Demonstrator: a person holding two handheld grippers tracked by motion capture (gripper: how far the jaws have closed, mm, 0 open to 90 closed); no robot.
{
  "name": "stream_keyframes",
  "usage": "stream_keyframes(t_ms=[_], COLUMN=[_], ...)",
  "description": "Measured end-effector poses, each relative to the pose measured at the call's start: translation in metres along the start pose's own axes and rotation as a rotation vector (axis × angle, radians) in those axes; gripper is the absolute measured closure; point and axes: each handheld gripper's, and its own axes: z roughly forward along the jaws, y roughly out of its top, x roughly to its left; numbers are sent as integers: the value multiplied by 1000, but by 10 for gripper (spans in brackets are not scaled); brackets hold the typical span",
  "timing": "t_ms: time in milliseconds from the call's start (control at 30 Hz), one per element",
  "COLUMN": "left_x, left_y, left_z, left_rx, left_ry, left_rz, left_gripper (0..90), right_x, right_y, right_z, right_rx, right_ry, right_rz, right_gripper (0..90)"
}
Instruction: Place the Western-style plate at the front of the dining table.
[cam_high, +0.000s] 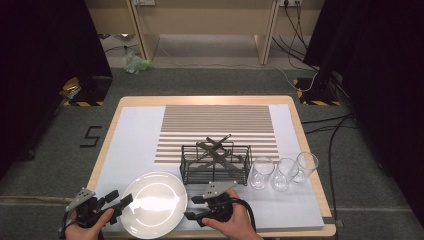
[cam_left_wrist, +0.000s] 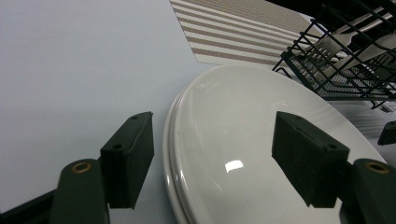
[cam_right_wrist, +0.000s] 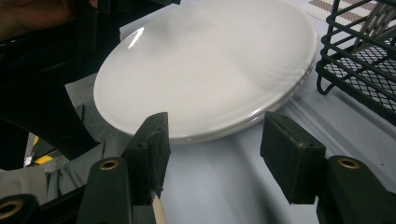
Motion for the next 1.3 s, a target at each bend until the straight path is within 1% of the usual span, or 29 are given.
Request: stream_keyframes(t_ms=[100,233,300,433,533,600,733,800,867,933,1133,1167,1300], left_x=[0,0,0,1,1,1,1,1,2,2,3,3,4], left_y=[0,0,0,0,0,0,0,0,0,0,1,1,1], left_z=[0,-1,-1,-1,-1,-1,-1,-1,-1,-2,-3,-3,-3], left_rx=[1,0,0,0,1,2,3,3,2,0,-3,-2,1], left_ry=[-1,-4,-4,-2,-1,-1,-3,-4,-2,-2,0,0,1], left_rz=[-1,-1,-1,-4,-6,-5,-3,-5,-6,-7,-9,-10,-16], left_gripper=[293,293,293,293,293,294,294,294,294,294,294,294,294], right_x=[1,2,2,3,4,4,5,5,6,6,5,6,7], right_y=[1,2,2,3,3,4,4,5,5,6,8,8,10], right_z=[1,4,4,7,8,10,11,12,13,14,15,16,18], right_rx=[1,5,7,9,11,9,12,11,14,13,15,14,23], right_ry=[5,7,9,13,18,20,23,24,26,25,24,22,24], right_rz=[4,-10,-6,-13,-9,-23,-20,-27,-19,-30,-33,-27,-40], right_gripper=[424,424,424,424,424,424,424,424,424,423,419,418,413])
